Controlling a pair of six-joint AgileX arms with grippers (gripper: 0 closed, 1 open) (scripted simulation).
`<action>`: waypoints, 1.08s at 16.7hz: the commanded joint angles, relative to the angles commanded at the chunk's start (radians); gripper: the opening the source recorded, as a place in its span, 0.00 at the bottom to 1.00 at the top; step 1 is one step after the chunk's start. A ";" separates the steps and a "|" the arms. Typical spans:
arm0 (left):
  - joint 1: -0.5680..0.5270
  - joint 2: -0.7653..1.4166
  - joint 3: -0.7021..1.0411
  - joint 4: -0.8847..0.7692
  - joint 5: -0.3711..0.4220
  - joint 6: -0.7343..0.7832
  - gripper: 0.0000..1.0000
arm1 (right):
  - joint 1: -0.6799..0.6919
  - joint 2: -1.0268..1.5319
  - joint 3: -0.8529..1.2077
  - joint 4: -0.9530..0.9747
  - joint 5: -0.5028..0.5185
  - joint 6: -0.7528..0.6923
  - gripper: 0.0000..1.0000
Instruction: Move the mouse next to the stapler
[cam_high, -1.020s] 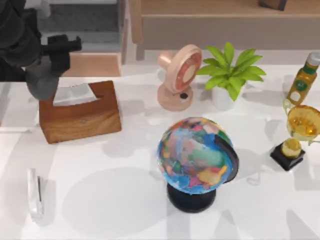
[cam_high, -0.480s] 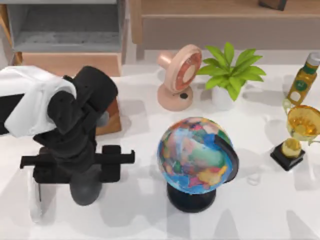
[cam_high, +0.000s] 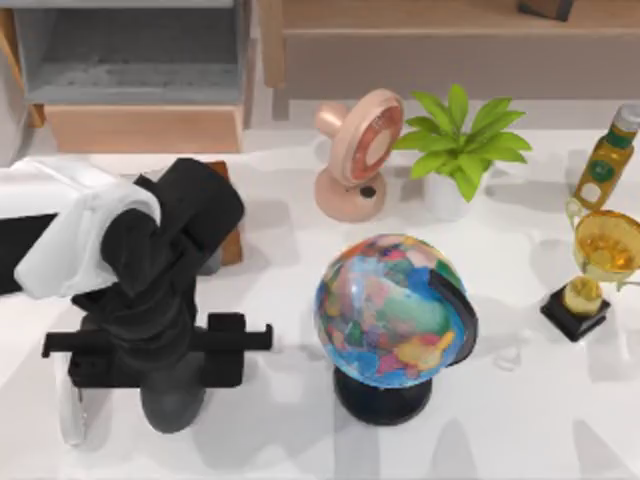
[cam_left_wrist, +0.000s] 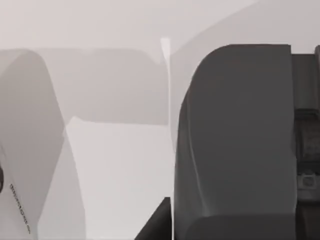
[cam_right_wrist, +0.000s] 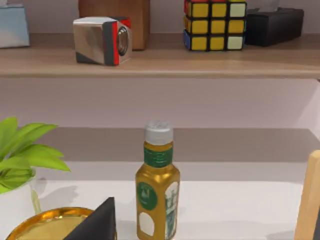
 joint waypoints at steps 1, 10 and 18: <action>0.000 0.000 0.000 0.000 0.000 0.000 0.00 | 0.000 0.000 0.000 0.000 0.000 0.000 1.00; 0.007 -0.006 0.004 0.014 0.000 0.004 0.00 | 0.000 0.000 0.000 0.000 0.000 0.000 1.00; 0.003 -0.003 0.001 0.056 -0.002 0.002 0.00 | 0.000 0.000 0.000 0.000 0.000 0.000 1.00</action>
